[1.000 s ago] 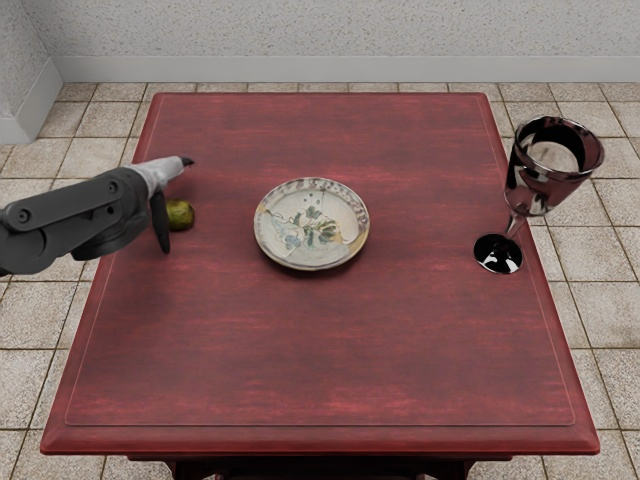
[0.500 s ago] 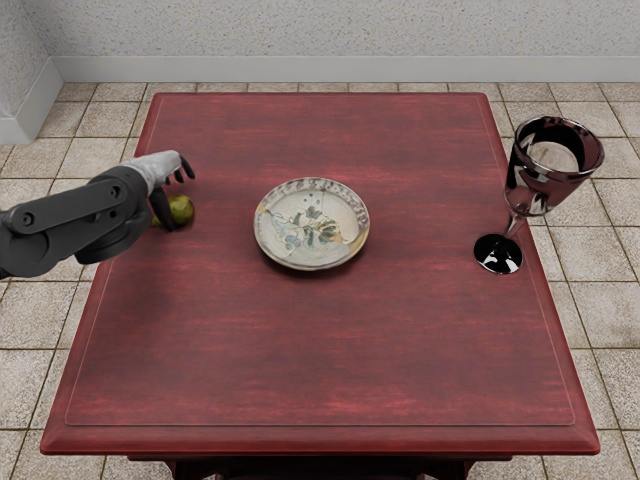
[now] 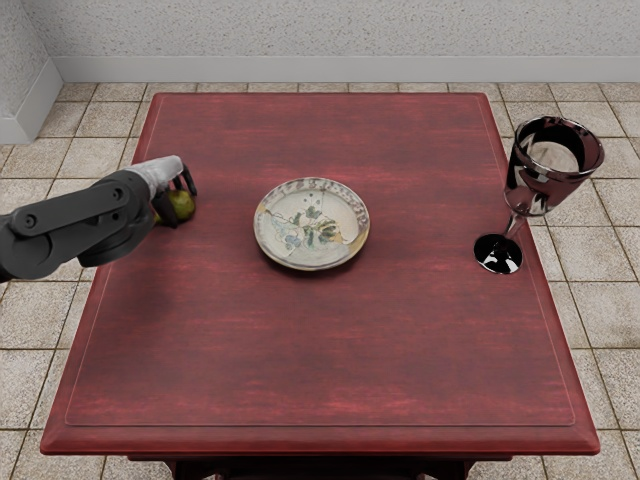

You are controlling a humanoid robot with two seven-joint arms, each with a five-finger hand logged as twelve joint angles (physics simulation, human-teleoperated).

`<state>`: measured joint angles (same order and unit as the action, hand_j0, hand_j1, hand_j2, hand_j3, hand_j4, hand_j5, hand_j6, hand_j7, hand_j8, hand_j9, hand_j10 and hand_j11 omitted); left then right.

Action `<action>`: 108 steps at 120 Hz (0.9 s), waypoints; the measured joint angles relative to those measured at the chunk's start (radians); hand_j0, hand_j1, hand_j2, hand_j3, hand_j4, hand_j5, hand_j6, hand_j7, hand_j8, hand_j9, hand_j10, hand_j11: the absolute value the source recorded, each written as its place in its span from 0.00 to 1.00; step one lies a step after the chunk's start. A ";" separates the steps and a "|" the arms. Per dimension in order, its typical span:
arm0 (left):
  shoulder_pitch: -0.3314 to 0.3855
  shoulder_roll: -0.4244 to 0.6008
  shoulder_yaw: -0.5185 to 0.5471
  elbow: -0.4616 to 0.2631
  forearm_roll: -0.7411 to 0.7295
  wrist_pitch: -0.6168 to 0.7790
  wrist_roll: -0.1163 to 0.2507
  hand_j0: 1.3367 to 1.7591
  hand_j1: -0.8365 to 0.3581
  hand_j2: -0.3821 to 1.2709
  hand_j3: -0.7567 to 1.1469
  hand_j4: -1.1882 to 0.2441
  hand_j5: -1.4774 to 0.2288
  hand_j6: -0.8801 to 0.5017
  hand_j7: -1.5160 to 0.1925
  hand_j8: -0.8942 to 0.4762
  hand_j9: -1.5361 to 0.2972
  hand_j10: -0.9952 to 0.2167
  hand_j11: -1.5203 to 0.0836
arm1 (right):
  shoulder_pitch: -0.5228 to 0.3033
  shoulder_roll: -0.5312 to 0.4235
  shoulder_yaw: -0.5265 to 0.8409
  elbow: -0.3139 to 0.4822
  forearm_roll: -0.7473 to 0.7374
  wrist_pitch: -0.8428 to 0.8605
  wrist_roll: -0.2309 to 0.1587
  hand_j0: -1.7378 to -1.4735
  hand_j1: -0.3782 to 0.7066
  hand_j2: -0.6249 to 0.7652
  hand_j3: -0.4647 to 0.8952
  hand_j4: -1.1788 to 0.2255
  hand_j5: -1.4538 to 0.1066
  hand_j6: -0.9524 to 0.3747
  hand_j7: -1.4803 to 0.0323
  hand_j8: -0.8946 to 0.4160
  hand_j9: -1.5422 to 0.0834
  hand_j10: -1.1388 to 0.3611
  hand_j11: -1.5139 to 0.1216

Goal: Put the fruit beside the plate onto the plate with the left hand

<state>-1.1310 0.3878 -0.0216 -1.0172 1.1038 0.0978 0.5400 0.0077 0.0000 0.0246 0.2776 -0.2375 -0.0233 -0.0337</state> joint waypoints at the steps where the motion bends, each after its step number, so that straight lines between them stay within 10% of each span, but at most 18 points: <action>1: 0.000 0.000 0.000 0.000 -0.001 0.000 0.000 0.76 0.45 0.34 0.40 0.43 0.44 0.28 0.45 0.24 0.43 0.35 0.49 | 0.000 0.000 0.000 0.000 0.000 0.000 0.000 0.30 0.03 0.45 0.34 0.84 0.93 0.72 0.98 0.68 0.95 0.76 0.93; 39: -0.104 0.013 -0.025 0.005 -0.282 -0.016 0.008 0.74 0.39 0.39 0.40 0.50 0.31 0.40 0.34 0.33 0.33 0.26 0.37 | 0.000 0.000 0.000 0.000 0.000 -0.001 0.000 0.30 0.03 0.45 0.34 0.84 0.93 0.72 0.98 0.68 0.95 0.76 0.93; 76: -0.192 0.088 -0.127 0.011 -0.583 -0.432 0.035 0.74 0.40 0.38 0.40 0.50 0.28 0.41 0.32 0.33 0.31 0.23 0.34 | -0.001 0.000 0.000 0.000 0.001 -0.001 0.000 0.30 0.03 0.45 0.34 0.84 0.93 0.72 0.98 0.68 0.95 0.76 0.93; 108: -0.237 -0.050 -0.173 0.013 -0.632 -0.519 0.067 0.74 0.41 0.36 0.40 0.50 0.27 0.42 0.31 0.34 0.31 0.21 0.34 | -0.002 0.000 0.000 0.000 0.000 -0.001 0.000 0.30 0.03 0.45 0.34 0.84 0.93 0.72 0.98 0.68 0.95 0.76 0.93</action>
<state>-1.3683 0.3381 -0.1944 -1.0045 0.4717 -0.4208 0.6073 0.0062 0.0000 0.0246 0.2776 -0.2374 -0.0245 -0.0337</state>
